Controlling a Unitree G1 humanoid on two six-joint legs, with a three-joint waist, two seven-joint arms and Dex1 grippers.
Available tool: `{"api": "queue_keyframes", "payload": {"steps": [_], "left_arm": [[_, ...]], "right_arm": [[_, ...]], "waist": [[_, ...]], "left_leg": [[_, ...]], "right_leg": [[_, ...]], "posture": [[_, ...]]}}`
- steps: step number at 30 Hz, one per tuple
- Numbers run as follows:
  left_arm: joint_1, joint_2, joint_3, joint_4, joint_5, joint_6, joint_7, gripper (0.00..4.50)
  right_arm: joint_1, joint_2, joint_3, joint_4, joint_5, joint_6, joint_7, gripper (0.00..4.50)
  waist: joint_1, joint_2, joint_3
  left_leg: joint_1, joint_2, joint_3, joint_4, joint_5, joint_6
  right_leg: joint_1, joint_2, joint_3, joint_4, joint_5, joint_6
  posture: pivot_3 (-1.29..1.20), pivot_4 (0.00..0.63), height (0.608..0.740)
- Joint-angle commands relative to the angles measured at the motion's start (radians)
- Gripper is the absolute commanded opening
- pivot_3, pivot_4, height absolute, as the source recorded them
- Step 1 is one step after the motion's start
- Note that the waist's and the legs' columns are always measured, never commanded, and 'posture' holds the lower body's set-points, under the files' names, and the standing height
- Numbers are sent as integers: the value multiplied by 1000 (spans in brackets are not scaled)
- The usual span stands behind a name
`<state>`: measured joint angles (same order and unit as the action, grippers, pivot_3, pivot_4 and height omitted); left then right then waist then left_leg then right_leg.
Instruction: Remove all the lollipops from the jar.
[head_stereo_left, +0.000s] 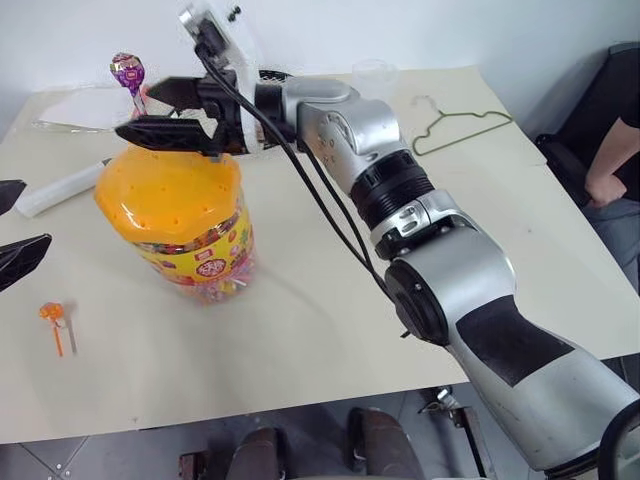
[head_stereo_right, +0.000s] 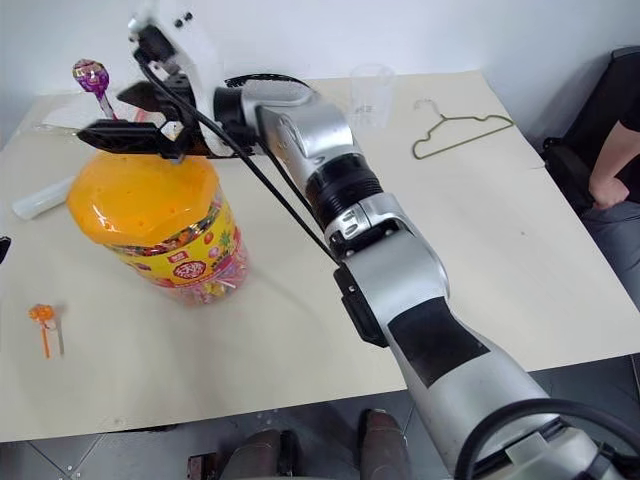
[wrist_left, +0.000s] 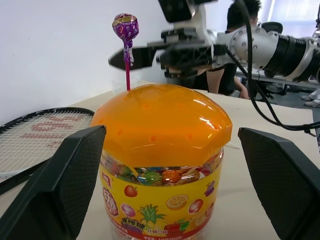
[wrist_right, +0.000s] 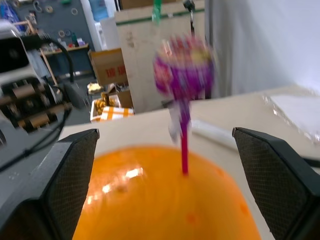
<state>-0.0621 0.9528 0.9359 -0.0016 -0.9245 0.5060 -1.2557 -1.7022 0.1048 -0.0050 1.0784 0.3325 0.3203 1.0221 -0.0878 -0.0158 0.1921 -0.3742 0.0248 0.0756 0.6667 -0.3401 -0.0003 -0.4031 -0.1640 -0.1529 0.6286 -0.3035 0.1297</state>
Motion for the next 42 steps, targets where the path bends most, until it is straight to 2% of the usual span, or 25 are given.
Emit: {"api": "queue_keyframes", "payload": {"steps": [1, 2, 3, 5, 13, 16, 24, 29, 32, 36, 42], "left_arm": [[9, -1, 43, -36, -30, -1, 11, 4500], [10, -1, 43, -37, -31, -2, 14, 4500], [11, -2, 43, -38, -31, -3, 15, 4500], [14, -3, 45, -41, -34, -3, 22, 4500], [9, -9, 34, -48, -35, -12, 40, 4500], [3, -12, 27, -46, -36, -14, 41, 4500], [-18, -9, 6, -38, -46, -15, 28, 4500], [-48, 0, -3, -29, -50, -15, 21, 4500], [-48, -4, 2, -41, -63, -1, 16, 4500], [-18, -3, 21, -60, -77, 24, 10, 4500], [38, 7, 39, -72, -83, 52, -4, 4500]], "right_arm": [[-51, 21, -33, 15, -1, -33, -11, 4468], [-59, 25, -39, 25, -1, -35, -17, 4468], [-65, 28, -43, 32, -1, -37, -21, 4096], [-73, 33, -48, 37, -3, -41, -16, 3631], [-101, 30, -77, 42, -10, -60, -33, 900], [-113, 26, -103, 36, 6, -64, -34, 41], [-171, -15, -188, 44, 34, -72, -79, 41], [-192, -98, -214, 44, 24, -64, -116, 41], [-154, -166, -188, 14, -7, -29, -101, 41], [2, -322, -97, -109, -86, 75, -53, 41], [365, -620, 28, -490, -184, 346, -24, 41]], "waist": [[0, 0, 0], [1, 0, 0], [1, 0, 0], [1, 0, 0], [0, -1, 0], [0, -1, 0], [1, -1, 0], [2, -2, -1], [1, -3, -1], [5, -6, -4], [7, -5, -3]], "left_leg": [[0, 0, 1, 0, 0, 0], [0, 0, 1, 0, 0, 0], [0, 1, 1, 0, 0, 0], [0, 2, 1, 0, 0, 0], [0, 2, 3, -1, 0, 0], [0, 2, 5, -1, 0, 0], [-1, 2, 7, -1, 0, 0], [-1, 2, 8, -1, 0, 0], [-1, 2, 10, -1, 0, 0], [0, 3, 10, 0, 0, 0], [-2, 2, 11, 0, -1, 1]], "right_leg": [[0, 0, 0, 0, 0, 0], [0, 0, 0, 0, 0, 0], [0, 0, 0, 0, 0, 0], [0, 0, 1, 0, 0, 0], [-4, 0, 3, 2, 0, 0], [-5, 0, 5, 3, 0, 0], [-6, 1, 9, 3, 0, 0], [-6, 2, 12, 3, 0, 0], [-6, 2, 15, 2, 0, 0], [-7, 2, 17, 3, 0, 0], [-7, 2, 18, 0, 0, 0]], "posture": [[0, 150, 740], [0, 150, 740], [0, 150, 740], [0, 150, 740], [0, 150, 740], [0, 150, 740], [0, 150, 740], [0, 150, 740], [0, 150, 740], [0, 150, 740], [0, 150, 740]]}}
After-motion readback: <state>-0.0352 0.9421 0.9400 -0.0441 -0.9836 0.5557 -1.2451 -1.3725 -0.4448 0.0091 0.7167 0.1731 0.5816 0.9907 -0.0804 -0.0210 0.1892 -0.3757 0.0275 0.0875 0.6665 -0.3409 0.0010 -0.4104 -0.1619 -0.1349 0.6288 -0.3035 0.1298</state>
